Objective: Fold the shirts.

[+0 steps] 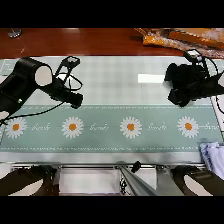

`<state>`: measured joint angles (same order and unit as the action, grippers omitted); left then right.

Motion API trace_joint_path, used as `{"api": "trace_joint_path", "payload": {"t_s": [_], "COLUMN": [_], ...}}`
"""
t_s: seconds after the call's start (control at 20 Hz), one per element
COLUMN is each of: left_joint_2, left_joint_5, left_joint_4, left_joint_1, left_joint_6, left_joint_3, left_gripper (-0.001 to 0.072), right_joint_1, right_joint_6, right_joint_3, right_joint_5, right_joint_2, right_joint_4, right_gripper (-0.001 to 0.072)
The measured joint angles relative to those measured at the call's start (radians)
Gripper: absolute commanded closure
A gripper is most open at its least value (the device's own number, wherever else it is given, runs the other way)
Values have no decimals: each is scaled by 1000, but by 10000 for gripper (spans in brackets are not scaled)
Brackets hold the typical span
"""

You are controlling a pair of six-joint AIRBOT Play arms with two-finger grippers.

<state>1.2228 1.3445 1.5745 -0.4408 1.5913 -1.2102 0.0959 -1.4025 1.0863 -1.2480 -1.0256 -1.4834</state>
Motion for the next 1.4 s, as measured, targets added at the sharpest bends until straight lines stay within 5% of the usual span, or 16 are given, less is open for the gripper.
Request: {"api": "trace_joint_path", "payload": {"t_s": [1.05, 1.4], "left_joint_2": [1, 6], "left_joint_5": [-11, -113], "left_joint_4": [0, -2], "left_joint_1": [0, 0], "left_joint_6": [0, -13], "left_joint_3": [0, 0], "left_gripper": [-13, -13], "right_joint_1": [0, -6], "right_joint_6": [-5, -66], "right_joint_3": [0, 0], "right_joint_5": [10, 227], "right_joint_2": [0, -3], "right_joint_4": [14, -52], "right_gripper": [109, 137]}}
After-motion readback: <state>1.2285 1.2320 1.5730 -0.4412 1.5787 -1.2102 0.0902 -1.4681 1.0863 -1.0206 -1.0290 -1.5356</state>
